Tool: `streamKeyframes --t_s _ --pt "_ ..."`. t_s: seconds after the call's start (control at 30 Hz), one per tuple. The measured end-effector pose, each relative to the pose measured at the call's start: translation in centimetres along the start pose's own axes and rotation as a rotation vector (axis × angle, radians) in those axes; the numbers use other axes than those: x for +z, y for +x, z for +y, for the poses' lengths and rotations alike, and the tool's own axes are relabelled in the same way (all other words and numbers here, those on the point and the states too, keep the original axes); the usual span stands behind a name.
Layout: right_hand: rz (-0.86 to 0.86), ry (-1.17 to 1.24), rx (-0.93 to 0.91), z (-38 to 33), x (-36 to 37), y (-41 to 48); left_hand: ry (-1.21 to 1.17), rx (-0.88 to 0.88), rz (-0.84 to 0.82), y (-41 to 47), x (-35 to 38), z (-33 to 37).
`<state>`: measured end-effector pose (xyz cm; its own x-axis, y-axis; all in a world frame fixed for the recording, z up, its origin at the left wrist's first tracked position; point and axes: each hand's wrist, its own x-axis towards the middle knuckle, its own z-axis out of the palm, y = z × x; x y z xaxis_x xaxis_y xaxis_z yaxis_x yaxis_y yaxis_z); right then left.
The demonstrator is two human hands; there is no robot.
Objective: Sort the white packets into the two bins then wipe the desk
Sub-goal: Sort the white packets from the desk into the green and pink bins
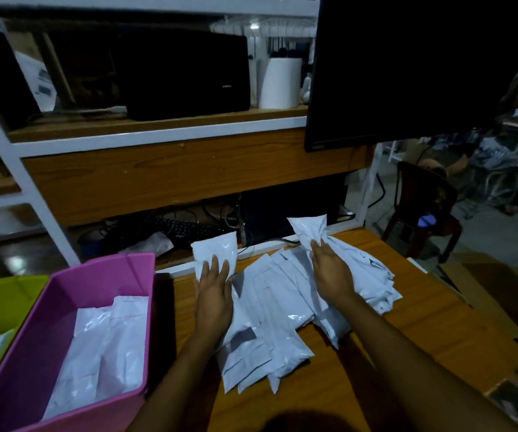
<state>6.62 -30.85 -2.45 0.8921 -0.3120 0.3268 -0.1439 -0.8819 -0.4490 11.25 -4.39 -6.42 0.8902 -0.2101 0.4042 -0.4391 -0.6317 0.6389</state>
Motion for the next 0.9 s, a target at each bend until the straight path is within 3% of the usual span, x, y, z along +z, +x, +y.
streamKeyframes --t_s 0.17,0.3,0.6,0.9 --pt "0.217 0.229 -0.054 -4.5 -2.9 -5.2 -0.024 0.113 0.034 -2.0 -2.4 4.7" --pt "0.259 0.329 -0.113 -7.9 -4.8 -11.3 -0.03 0.151 0.075 -6.1 -5.7 7.7" --pt "0.187 0.492 -0.183 -13.9 -4.9 -25.0 0.069 0.109 0.049 -18.6 -13.6 6.9" --pt "0.019 0.612 -0.191 -22.9 -3.3 -31.0 0.145 0.063 0.094 -25.2 -21.8 3.3"
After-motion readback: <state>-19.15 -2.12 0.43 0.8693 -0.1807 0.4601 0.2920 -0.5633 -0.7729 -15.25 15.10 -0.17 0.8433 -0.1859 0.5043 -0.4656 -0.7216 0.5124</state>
